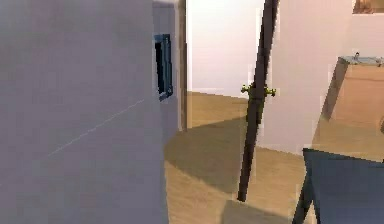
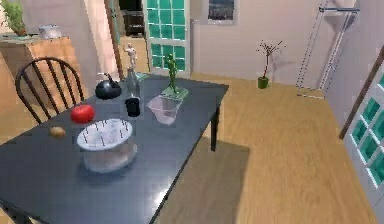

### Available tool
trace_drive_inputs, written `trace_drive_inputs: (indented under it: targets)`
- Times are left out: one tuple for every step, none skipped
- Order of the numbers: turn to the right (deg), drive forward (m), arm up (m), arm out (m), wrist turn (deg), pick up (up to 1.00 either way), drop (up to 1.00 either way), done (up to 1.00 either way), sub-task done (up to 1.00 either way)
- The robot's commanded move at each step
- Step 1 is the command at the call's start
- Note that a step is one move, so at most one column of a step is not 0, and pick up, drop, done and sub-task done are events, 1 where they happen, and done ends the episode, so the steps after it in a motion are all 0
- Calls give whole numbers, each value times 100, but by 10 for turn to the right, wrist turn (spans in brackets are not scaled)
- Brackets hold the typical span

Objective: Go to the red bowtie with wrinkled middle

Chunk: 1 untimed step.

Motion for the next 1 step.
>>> trace_drive_inputs:
  targets:
    - [0, 95, 0, 0, 0, 0, 0, 0, 0]
